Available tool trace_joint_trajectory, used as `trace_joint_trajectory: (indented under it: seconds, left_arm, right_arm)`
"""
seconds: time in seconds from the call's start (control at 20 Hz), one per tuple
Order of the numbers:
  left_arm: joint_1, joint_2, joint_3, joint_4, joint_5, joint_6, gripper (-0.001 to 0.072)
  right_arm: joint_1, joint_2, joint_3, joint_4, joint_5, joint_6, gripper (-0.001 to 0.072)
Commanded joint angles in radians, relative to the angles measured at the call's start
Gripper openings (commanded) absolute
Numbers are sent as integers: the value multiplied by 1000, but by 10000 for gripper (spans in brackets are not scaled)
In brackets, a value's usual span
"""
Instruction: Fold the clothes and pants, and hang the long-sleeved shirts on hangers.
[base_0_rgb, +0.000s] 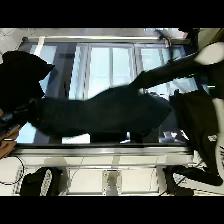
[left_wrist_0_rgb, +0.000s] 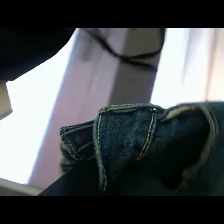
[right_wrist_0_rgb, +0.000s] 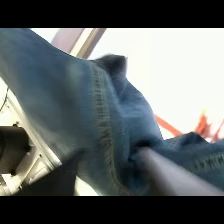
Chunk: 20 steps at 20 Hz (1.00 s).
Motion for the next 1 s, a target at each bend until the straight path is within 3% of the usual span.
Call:
trace_joint_trajectory:
  seconds: [0.0, 0.15, 0.3, 0.45, 0.6, 0.7, 0.85, 0.95]
  left_arm:
    - [0, 3, -55, 161, 22, -56, 31]
    - [0, 3, -30, 311, 50, -122, 31]
    - [0, 3, -14, 334, 50, -124, 31]
    - [0, 3, -14, 333, 43, -125, 31]
    - [0, 3, -14, 333, 43, -151, 31]
    - [0, 3, -14, 332, 42, -155, 31]
    - [0, 3, -14, 333, 42, -155, 32]
    - [0, 3, -14, 333, 40, -155, 31]
  right_arm:
    - [67, -130, -121, -2, -167, -26, 487]
    - [-20, -111, -98, -93, -124, -22, 477]
    - [-167, -21, -116, -291, -44, 14, 431]
    - [-378, 137, -298, -337, -27, 4, 432]
    - [-609, 310, -636, -286, -169, -2, 434]
    - [-744, 346, -808, -151, -251, -24, 434]
    - [-913, 287, -900, 18, -228, -112, 435]
    - [-977, 231, -900, 13, -164, -140, 436]
